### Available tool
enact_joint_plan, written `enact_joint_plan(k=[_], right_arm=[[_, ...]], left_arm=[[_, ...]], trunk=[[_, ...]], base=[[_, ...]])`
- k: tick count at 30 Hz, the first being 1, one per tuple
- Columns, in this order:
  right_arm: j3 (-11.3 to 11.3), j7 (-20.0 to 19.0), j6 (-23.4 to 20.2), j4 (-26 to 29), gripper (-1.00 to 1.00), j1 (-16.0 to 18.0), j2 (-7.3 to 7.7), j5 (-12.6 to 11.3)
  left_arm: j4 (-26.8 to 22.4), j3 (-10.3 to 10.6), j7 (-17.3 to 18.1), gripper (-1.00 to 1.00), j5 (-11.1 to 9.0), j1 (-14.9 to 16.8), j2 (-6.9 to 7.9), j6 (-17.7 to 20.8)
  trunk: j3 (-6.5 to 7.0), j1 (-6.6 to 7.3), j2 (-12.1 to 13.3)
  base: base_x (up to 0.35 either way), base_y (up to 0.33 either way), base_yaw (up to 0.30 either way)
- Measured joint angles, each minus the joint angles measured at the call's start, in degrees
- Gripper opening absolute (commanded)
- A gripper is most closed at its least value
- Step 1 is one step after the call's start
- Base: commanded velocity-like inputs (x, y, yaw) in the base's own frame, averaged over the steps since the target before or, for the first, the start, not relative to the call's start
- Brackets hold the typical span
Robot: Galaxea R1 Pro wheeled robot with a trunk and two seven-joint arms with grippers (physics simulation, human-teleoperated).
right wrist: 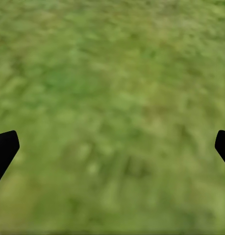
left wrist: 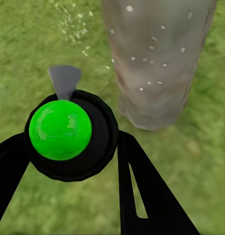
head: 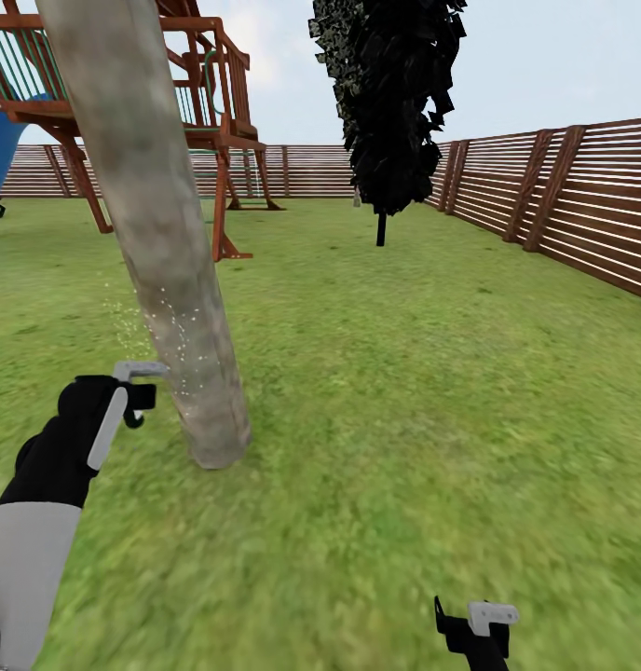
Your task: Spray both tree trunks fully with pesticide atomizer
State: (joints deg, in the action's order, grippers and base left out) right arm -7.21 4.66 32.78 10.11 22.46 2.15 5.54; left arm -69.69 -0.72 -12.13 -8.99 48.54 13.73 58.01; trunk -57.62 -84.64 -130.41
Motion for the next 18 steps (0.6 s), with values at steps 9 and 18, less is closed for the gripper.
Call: enact_joint_plan(k=[9, 18], right_arm=[[0.0, 0.0, 0.0, 0.0, 1.0, 0.0, -0.04, 0.0], [0.0, 0.0, 0.0, 0.0, 1.0, 0.0, -0.04, 0.0]], left_arm=[[0.1, -0.4, 0.1, -1.0, -0.3, -4.7, -0.22, -1.0], [1.5, -0.5, -0.2, -1.0, -0.8, -10.9, -3.89, -7.0]], trunk=[[-0.01, 0.0, 0.0], [0.0, 0.0, 0.0]], base=[[0.0, 0.0, 0.0], [0.0, 0.0, 0.0]])
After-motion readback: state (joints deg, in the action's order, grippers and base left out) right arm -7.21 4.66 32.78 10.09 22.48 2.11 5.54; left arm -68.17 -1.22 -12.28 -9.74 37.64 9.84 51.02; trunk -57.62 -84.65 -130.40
